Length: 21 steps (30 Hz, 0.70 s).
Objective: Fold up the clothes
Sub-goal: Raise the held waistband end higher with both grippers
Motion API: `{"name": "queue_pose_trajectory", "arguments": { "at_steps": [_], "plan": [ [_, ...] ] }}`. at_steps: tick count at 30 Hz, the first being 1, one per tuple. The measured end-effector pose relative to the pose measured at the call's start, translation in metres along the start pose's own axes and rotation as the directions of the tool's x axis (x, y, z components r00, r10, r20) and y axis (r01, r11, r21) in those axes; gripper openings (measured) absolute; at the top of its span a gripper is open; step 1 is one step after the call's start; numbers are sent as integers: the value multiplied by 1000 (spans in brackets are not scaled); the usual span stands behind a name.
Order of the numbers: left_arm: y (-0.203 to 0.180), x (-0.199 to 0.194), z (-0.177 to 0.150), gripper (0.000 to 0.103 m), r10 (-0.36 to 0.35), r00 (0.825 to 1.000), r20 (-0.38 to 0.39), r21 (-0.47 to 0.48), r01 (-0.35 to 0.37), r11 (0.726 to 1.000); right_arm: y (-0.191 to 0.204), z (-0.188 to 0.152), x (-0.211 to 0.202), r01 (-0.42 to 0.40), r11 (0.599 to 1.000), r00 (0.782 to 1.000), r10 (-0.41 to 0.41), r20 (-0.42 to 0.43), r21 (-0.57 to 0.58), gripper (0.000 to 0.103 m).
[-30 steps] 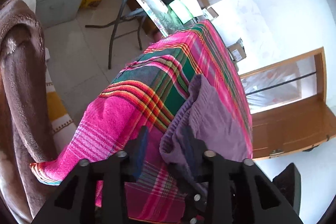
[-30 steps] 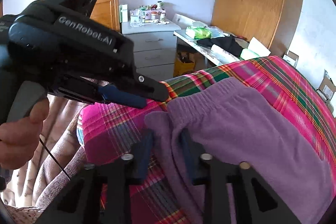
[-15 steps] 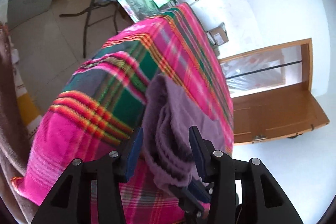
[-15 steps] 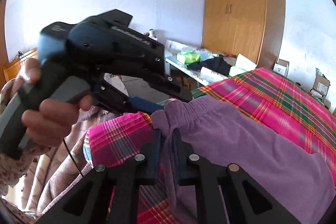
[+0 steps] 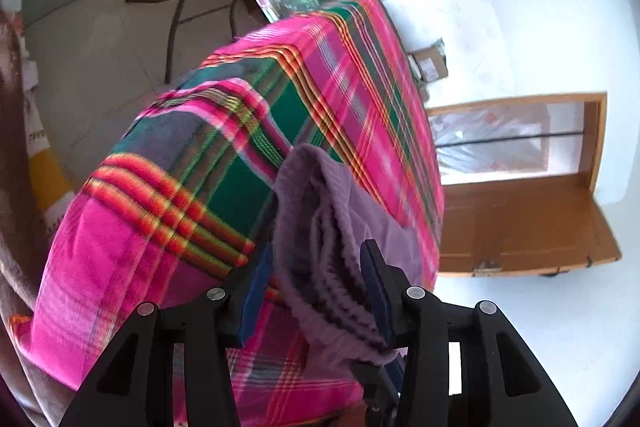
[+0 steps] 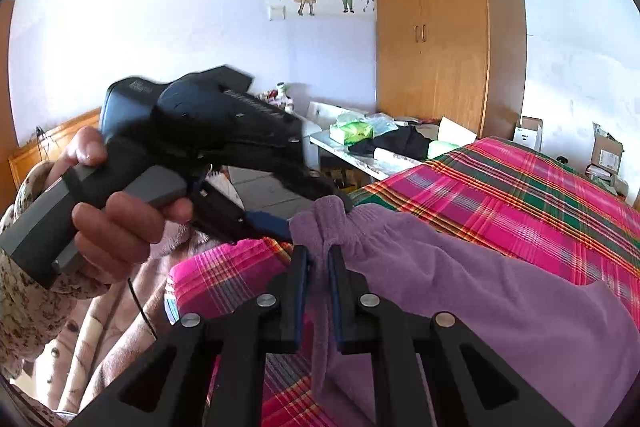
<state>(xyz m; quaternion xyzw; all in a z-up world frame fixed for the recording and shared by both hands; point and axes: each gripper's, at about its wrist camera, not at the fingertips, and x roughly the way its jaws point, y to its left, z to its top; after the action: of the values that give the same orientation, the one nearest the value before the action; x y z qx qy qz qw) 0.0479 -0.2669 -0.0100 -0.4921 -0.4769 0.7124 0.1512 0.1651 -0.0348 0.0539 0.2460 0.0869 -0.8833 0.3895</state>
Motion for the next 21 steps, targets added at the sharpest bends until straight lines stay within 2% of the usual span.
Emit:
{"name": "queue_pose_trajectory", "arguments": {
  "at_steps": [1, 3, 11, 21],
  "plan": [
    [3, -2, -3, 56, -9, 1000, 1, -11, 9, 1000, -1, 0, -1, -1, 1000, 1000, 1, 3, 3, 11],
    [8, -1, -7, 63, -26, 1000, -12, -32, 26, 999, -2, -1, -1, -4, 1000, 1000, 4, 12, 7, 11],
    [21, 13, -5, 64, -114, 992, -49, -111, 108, 988, -1, -4, -2, -17, 1000, 1000, 17, 0, 14, 11],
    [27, 18, 0, 64, -181, 983, -40, -133, 174, 976, 3, -7, 1, -27, 1000, 999, 27, -20, 0, 11]
  ]
}}
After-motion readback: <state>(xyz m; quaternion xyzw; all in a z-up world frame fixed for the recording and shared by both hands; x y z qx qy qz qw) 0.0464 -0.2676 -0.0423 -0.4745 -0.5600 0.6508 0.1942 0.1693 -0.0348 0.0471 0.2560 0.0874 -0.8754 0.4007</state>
